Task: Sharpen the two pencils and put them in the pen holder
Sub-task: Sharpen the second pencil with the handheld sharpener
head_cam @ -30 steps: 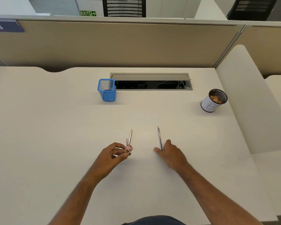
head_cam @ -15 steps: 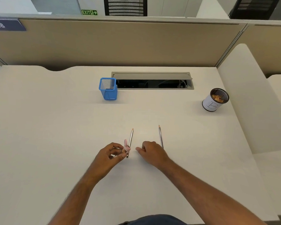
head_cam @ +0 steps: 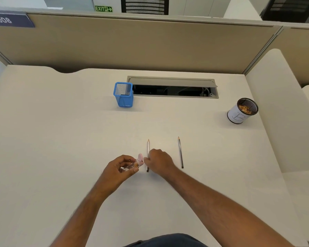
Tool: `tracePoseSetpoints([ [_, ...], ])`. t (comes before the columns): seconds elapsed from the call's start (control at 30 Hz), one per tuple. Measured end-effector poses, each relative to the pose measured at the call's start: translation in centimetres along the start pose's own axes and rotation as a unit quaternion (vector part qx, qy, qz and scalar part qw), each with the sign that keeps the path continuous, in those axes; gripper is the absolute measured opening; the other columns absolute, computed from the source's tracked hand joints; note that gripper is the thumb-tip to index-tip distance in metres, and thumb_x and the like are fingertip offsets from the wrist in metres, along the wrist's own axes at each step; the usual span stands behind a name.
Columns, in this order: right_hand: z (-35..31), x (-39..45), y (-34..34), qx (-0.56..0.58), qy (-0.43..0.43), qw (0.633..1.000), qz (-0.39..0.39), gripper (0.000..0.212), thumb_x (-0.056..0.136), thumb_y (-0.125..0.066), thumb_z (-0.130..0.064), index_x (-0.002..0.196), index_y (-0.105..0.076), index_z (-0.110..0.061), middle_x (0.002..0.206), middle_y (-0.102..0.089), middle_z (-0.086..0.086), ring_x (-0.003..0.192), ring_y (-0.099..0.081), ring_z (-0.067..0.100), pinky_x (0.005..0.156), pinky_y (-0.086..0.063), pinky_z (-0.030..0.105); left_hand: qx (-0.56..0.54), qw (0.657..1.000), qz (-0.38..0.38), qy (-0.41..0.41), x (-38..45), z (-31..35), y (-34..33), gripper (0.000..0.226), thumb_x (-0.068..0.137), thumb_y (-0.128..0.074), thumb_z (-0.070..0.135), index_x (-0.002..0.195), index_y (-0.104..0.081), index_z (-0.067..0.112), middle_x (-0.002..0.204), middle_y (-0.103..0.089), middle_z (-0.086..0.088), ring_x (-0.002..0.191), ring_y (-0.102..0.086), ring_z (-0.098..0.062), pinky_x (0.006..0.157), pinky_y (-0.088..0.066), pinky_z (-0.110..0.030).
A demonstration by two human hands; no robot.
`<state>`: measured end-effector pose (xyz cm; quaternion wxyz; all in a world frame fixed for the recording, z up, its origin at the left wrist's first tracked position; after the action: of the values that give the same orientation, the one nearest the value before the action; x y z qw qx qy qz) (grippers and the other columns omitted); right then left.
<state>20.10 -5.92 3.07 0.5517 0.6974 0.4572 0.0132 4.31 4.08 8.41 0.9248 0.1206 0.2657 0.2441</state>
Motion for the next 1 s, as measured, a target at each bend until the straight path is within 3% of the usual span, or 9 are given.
tracePoseSetpoints([
  [0.07,0.4,-0.1,0.1,-0.012,0.003,1.0,-0.001,0.029,0.102,-0.052,-0.036,0.087,-0.056,-0.012,0.096,-0.073,0.017,0.079,-0.059,0.034,0.069,-0.04,0.035,0.0,1.0,0.003,-0.003,0.0,0.0,0.2,0.02,0.092,-0.084,0.029,0.11,-0.076,0.033,0.108,-0.078,0.022,0.102,-0.073,-0.002,0.09,-0.059,-0.033],
  [0.13,0.8,-0.6,0.5,-0.007,0.005,1.0,-0.002,0.028,0.098,-0.053,-0.035,0.081,-0.051,-0.013,0.084,-0.066,0.013,0.075,-0.058,0.035,0.065,-0.039,0.035,0.001,1.0,0.004,-0.006,0.1,0.1,0.3,0.02,0.093,-0.084,0.029,0.11,-0.076,0.033,0.109,-0.078,0.021,0.104,-0.073,-0.003,0.09,-0.058,-0.033],
  [0.27,2.4,-2.6,1.7,0.074,0.002,0.997,0.009,0.028,0.083,-0.054,-0.038,0.073,-0.047,-0.013,0.071,-0.07,0.009,0.068,-0.074,0.032,0.061,-0.057,0.042,-0.005,1.0,0.006,-0.007,0.2,0.3,0.3,0.019,0.092,-0.085,0.028,0.109,-0.077,0.033,0.11,-0.079,0.019,0.105,-0.074,-0.004,0.09,-0.058,-0.028],
  [0.37,3.7,-4.4,2.6,0.162,0.019,0.987,0.017,0.026,0.082,-0.058,-0.038,0.078,-0.051,-0.013,0.073,-0.069,0.009,0.061,-0.075,0.021,0.063,-0.061,0.041,-0.043,0.999,0.004,-0.006,0.0,0.6,0.1,0.019,0.093,-0.084,0.022,0.11,-0.078,0.029,0.11,-0.082,0.011,0.104,-0.076,-0.008,0.091,-0.056,-0.027],
  [0.47,5.0,-6.1,3.1,0.239,0.037,0.97,0.006,0.014,0.089,-0.064,-0.035,0.085,-0.059,-0.022,0.076,-0.07,0.001,0.057,-0.071,0.014,0.059,-0.057,0.035,-0.056,0.998,0.001,-0.004,-0.2,0.8,0.1,0.019,0.095,-0.083,0.025,0.113,-0.078,0.028,0.112,-0.083,0.01,0.108,-0.077,-0.011,0.095,-0.056,-0.033],
  [0.57,6.2,-7.8,3.9,0.265,0.053,0.963,0.015,0.005,0.094,-0.066,-0.031,0.093,-0.063,-0.027,0.074,-0.065,-0.011,0.061,-0.053,0.008,0.06,-0.048,0.031,-0.063,0.998,0.002,-0.005,-0.4,1.2,0.1,0.017,0.096,-0.082,0.027,0.113,-0.079,0.029,0.113,-0.083,0.013,0.109,-0.076,-0.004,0.095,-0.055,-0.028],
  [0.73,7.7,-9.6,4.8,0.309,0.053,0.949,0.041,0.004,0.097,-0.064,-0.027,0.094,-0.066,-0.027,0.086,-0.066,0.007,0.069,-0.051,0.009,0.067,-0.043,0.031,-0.071,0.997,-0.001,-0.008,-0.7,2.1,-0.2,0.014,0.098,-0.079,0.027,0.112,-0.079,0.027,0.112,-0.084,0.014,0.112,-0.076,-0.001,0.097,-0.053,-0.025],
  [0.87,7.9,-10.8,5.5,0.334,0.057,0.94,0.049,0.005,0.099,-0.064,-0.026,0.095,-0.066,-0.026,0.079,-0.062,0.007,0.068,-0.047,0.01,0.067,-0.04,0.032,-0.076,0.997,-0.004,-0.01,-0.8,2.4,-0.4,0.015,0.098,-0.079,0.028,0.113,-0.079,0.026,0.113,-0.084,0.011,0.114,-0.076,-0.005,0.103,-0.054,-0.032],
  [1.0,7.6,-11.6,6.1,0.34,0.072,0.936,0.059,0.004,0.1,-0.065,-0.027,0.096,-0.068,-0.026,0.085,-0.065,0.007,0.071,-0.051,0.008,0.069,-0.043,0.03,-0.074,0.997,-0.014,-0.018,-1.3,3.2,-0.8,0.014,0.099,-0.078,0.028,0.113,-0.079,0.027,0.114,-0.084,0.012,0.115,-0.075,-0.002,0.1,-0.052,-0.028],
])
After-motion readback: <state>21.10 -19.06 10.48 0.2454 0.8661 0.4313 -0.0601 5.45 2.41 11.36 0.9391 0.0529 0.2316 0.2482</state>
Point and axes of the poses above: each hand's wrist, its own x-axis towards the middle knuckle, its own y-axis out of the back of the hand, z = x × y, the point moved 9 cm from there along x, towards the middle knuckle
